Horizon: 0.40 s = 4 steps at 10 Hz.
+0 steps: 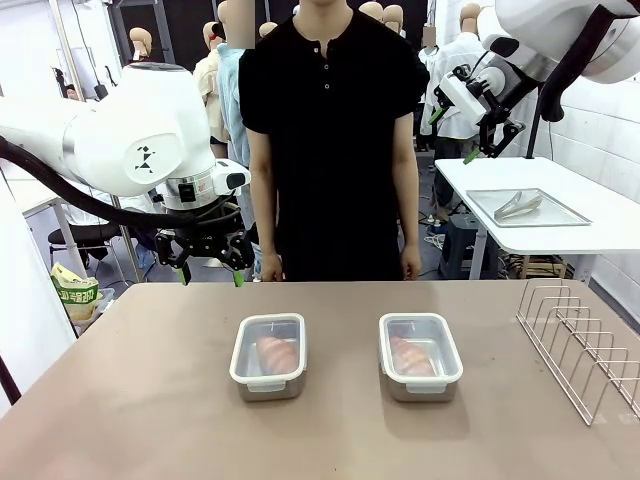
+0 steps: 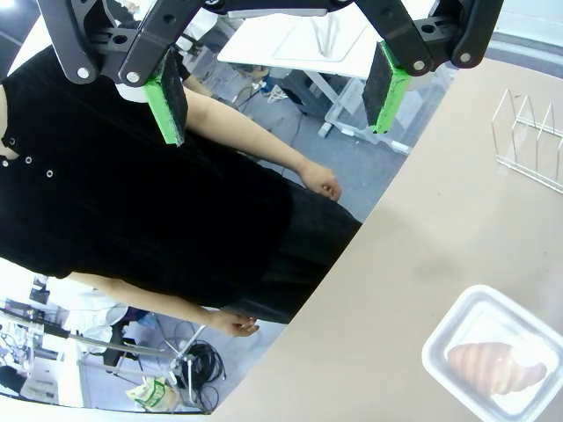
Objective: Place the bread in airtight containers.
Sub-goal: Release when the human grabs the Airtight Container lid.
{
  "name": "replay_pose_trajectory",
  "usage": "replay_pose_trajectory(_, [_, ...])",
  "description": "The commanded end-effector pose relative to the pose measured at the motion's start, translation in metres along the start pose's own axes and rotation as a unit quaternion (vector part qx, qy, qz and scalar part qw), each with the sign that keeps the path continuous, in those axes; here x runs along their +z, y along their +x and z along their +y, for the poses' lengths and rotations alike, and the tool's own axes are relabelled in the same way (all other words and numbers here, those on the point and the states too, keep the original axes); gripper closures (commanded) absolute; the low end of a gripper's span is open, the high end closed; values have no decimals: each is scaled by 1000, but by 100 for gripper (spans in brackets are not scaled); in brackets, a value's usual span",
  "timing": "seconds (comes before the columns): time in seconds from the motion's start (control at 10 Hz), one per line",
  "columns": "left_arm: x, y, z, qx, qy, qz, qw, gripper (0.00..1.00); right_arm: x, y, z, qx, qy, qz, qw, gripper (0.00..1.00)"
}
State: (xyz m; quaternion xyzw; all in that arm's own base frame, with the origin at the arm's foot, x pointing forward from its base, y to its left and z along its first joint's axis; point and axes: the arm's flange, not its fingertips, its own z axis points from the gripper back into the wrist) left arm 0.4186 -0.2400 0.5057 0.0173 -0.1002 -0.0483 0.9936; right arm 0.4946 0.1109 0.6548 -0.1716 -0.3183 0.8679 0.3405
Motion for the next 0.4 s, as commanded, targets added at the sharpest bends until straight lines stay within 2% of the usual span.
replay_pose_trajectory(0.0, [2, 1, 2, -1, 2, 1, 1000, 0, 0, 0, -1, 0, -5, 4, 1000, 0])
replay_pose_trajectory(0.3, [2, 1, 2, -1, 2, 1, 1000, 0, 0, 0, -1, 0, -5, 4, 1000, 0])
